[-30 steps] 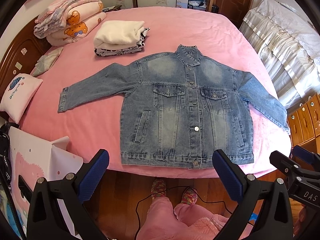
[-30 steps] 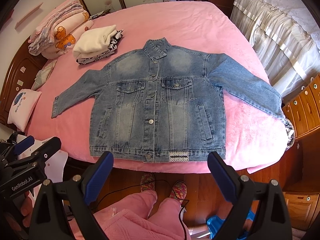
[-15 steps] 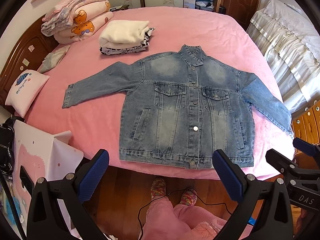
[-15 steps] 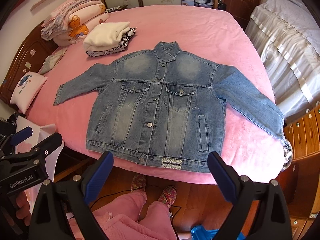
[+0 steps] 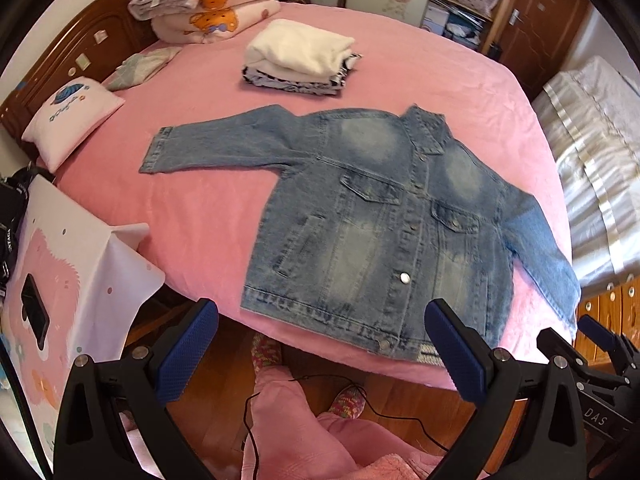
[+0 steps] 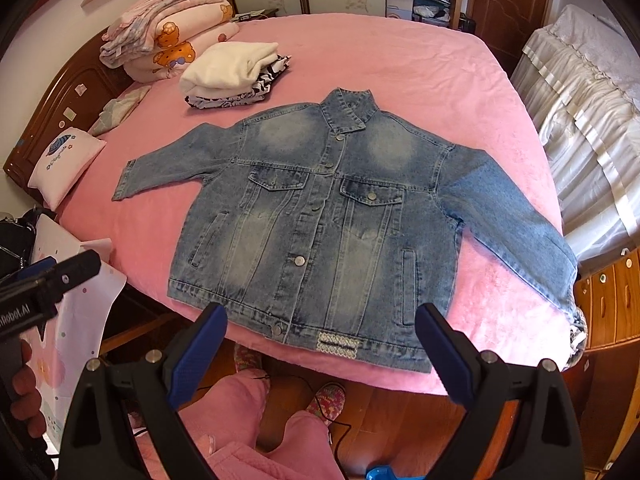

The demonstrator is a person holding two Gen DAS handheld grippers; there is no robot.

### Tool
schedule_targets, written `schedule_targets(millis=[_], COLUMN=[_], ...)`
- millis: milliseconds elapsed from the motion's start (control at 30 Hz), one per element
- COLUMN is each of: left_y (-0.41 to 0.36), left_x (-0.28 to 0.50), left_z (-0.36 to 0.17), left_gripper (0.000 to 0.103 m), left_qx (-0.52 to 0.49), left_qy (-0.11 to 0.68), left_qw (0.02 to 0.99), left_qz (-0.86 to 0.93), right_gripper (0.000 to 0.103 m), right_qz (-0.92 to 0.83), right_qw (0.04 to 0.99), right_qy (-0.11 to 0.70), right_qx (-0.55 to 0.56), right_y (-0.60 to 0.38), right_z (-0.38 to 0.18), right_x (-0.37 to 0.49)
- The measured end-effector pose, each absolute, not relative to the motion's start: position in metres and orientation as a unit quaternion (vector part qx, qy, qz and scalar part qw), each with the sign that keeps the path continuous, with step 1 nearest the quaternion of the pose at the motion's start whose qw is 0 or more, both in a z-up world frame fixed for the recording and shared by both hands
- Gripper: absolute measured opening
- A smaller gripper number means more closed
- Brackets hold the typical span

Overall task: Fold large clothes
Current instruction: 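Move the left gripper to the cuff of the denim jacket sleeve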

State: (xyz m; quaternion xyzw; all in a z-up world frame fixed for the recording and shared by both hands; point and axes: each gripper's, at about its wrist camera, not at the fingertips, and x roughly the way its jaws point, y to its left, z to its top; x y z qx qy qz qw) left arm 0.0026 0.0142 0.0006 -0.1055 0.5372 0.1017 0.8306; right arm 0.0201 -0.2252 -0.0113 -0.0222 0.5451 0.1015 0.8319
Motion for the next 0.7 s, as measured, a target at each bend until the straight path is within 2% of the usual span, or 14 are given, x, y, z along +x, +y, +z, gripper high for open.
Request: schedule_targets(millis=[333,700], left_y=[0.131,0.304], left_x=[0.054,0.14], left_z=[-0.016,-0.063], left_gripper=[0.102,0.102], left_qx=[-0.173,-0.26], left_qy=[0.533,0.565], left_qw=[0.819,0.775], left_qz=[0.122,0.111], right_gripper=[0.096,0.096], right_qz=[0.093,0.047], right_qw=[0.838,0.839], right_qy=[0.536,0.542], right_qx=[-0.032,-0.013], right_y=[-0.171,-0.043], right_z=[-0.014,-0.024], right_x=[0.068,0.152])
